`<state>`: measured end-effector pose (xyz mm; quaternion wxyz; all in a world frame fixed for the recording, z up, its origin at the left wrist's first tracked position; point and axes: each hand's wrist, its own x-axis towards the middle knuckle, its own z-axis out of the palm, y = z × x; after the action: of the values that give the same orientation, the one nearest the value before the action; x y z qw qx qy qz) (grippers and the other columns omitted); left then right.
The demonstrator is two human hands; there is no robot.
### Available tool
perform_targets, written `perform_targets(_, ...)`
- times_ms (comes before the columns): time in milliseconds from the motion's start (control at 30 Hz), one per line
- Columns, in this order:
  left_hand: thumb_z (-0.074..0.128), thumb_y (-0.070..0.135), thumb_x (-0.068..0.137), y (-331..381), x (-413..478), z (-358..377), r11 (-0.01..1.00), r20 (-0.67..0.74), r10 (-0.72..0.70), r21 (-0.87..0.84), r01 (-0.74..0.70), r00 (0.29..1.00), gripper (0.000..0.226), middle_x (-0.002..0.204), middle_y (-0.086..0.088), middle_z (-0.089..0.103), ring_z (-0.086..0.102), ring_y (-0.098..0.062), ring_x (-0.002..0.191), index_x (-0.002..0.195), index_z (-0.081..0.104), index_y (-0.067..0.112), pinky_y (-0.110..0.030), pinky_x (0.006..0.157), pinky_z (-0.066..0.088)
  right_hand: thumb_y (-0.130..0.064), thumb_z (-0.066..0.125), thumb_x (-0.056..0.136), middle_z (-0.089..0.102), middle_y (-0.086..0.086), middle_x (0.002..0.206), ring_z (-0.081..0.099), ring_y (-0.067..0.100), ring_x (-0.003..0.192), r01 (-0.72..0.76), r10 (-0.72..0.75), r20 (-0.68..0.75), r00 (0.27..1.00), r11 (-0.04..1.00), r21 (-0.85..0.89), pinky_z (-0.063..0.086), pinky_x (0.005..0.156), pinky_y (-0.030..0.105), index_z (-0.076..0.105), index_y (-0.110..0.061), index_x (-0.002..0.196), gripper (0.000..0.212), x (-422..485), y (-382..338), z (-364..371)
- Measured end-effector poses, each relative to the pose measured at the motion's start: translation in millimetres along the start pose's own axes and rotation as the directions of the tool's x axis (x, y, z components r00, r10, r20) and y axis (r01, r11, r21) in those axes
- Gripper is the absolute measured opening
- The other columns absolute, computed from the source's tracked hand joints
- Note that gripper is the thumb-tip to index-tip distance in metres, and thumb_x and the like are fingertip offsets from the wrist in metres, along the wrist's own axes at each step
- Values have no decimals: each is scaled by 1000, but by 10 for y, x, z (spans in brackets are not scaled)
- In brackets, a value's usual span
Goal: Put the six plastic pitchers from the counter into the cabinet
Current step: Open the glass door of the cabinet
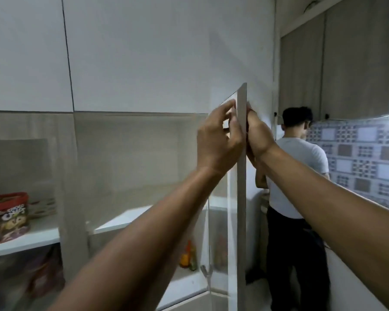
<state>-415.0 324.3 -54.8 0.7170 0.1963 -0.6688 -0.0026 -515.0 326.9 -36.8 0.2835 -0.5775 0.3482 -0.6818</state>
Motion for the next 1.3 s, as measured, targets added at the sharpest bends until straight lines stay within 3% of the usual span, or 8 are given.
perform_targets(100, 48, 18, 94, -29, -263, 458, 992, 218, 37, 114, -63, 975, 49, 143, -3, 60, 61, -20, 125, 143, 53, 15, -40, 101, 53, -55, 33, 100, 78, -3, 94, 71, 17, 96, 0, 0, -165, 986, 1000, -2, 54, 95, 38, 74, -22, 88, 55, -77, -52, -477)
perform_targets(200, 45, 33, 100, -179, -518, 834, 967, 492, -59, 245, -73, 869, 60, 162, 1, 37, 40, -20, 145, 157, 28, 27, -45, 115, 40, -49, 27, 104, 57, 9, 143, 51, 22, 133, 53, -108, -323, 940, 983, -174, 33, 114, 30, 58, -15, 132, 54, -49, 18, -870)
perform_targets(333, 34, 54, 99, -527, -684, 1330, 925, 651, -138, 354, -138, 746, 71, 171, 0, 9, 12, -24, 156, 159, -2, 40, -52, 124, 21, -34, 29, 107, 33, 19, 158, 35, 21, 140, 89, -343, -330, 880, 800, -594, 27, 110, 28, 23, -6, 154, 55, 6, 299, -1337)
perform_targets(467, 34, 61, 98, -849, -751, 1862, 900, 681, -126, 385, -206, 721, 77, 170, 2, -11, -4, -26, 157, 158, -11, 42, -50, 124, 7, -25, 35, 106, 10, 14, 166, 2, 6, 148, 132, -622, -268, 736, 520, -844, -7, 113, 6, 8, -6, 158, 61, 176, 843, -1840)
perform_targets(600, 30, 65, 96, -1266, -742, 2402, 847, 698, -39, 402, -346, 715, 79, 169, 3, -18, -14, -27, 156, 158, -13, 41, -57, 125, 7, -25, 38, 103, 4, 15, 167, 2, 28, 155, -8, -713, -155, 684, 204, -979, 8, 125, 44, 5, -3, 158, 67, 486, 1235, -2402)
perform_targets(667, 29, 66, 96, -1432, -698, 2651, 829, 716, -5, 394, -398, 699, 79, 168, 3, -21, -17, -28, 155, 158, -12, 40, -58, 124, 7, -26, 41, 102, 5, 17, 167, 2, 33, 154, -101, -719, -139, 681, 96, -990, 10, 124, 49, 10, -3, 158, 68, 636, 1405, -2626)
perform_targets(967, 29, 67, 96, -1915, -767, 3279, 818, 593, 220, 321, -477, 775, 78, 170, 0, -11, -11, -28, 156, 162, 6, 32, -57, 124, 4, -33, 38, 100, 7, 26, 164, 3, 40, 153, -257, -711, -18, 703, -230, -939, 2, 124, 50, 15, -1, 157, 70, 947, 1721, -3052)
perform_targets(1300, 24, 70, 95, -1639, -802, 3112, 838, 669, 43, 380, -392, 742, 80, 168, 2, -22, -23, -28, 154, 160, -9, 36, -58, 124, 3, -45, 37, 100, 2, 19, 167, -4, 38, 153, -202, -578, 55, 814, -370, -907, -2, 123, 51, 7, -4, 158, 77, 749, 1606, -3040)
